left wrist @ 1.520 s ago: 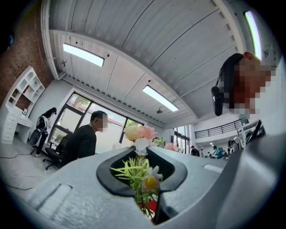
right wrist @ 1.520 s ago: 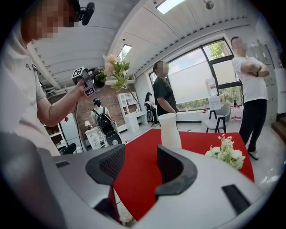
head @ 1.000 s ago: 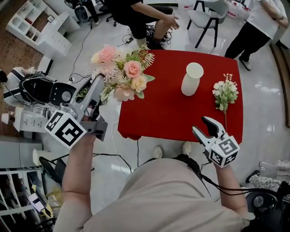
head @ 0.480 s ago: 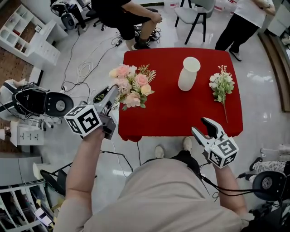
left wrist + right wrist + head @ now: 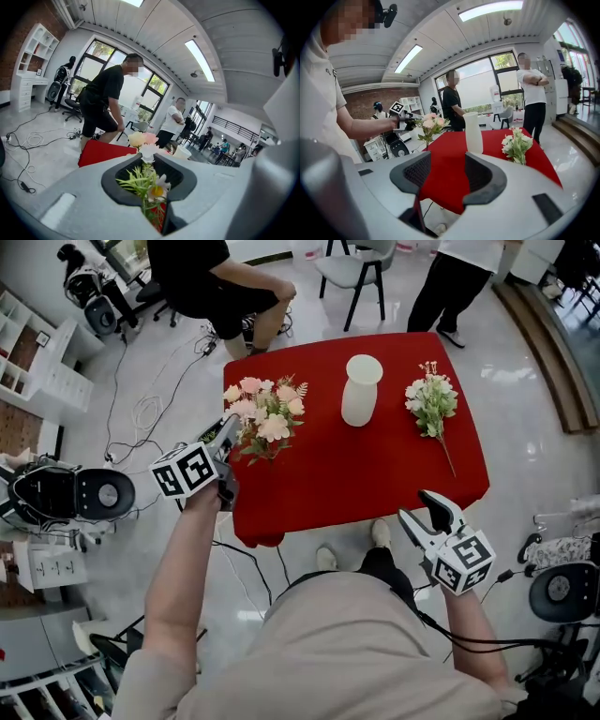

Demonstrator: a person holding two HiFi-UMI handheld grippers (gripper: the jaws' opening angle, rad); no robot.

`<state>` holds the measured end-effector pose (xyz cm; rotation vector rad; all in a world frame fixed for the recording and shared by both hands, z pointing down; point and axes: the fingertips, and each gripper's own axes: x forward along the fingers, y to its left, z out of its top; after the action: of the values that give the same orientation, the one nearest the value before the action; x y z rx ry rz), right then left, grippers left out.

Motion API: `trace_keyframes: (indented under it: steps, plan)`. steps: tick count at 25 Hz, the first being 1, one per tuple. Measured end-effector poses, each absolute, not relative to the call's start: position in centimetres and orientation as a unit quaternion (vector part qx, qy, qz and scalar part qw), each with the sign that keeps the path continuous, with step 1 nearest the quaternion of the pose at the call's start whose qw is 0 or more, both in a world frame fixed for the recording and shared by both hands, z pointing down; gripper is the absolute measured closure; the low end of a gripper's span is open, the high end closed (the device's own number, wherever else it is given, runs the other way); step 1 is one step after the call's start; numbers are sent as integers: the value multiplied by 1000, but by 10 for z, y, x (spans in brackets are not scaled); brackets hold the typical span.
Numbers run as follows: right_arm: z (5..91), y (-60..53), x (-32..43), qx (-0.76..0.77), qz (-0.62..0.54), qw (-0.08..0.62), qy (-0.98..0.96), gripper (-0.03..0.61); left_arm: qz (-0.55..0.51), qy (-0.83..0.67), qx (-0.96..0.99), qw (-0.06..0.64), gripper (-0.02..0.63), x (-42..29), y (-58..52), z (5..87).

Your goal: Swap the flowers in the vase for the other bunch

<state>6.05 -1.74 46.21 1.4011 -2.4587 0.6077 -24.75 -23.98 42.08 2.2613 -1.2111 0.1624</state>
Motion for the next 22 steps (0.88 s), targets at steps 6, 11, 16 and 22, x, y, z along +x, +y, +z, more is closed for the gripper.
trace_keyframes:
  steps: [6, 11, 16, 22]
  plan:
    - [463, -9, 79, 511, 215, 132, -822, 347, 68, -456, 840, 288, 537, -241, -286, 443]
    - [458, -7, 87, 524, 214, 137, -813, 347, 98, -461, 832, 291, 535, -236, -315, 467]
    - [455, -10, 93, 538, 214, 137, -804, 347, 125, -474, 820, 295, 534, -236, -342, 494]
    - [463, -16, 97, 546, 217, 136, -797, 347, 155, -485, 810, 292, 524, -235, -368, 526]
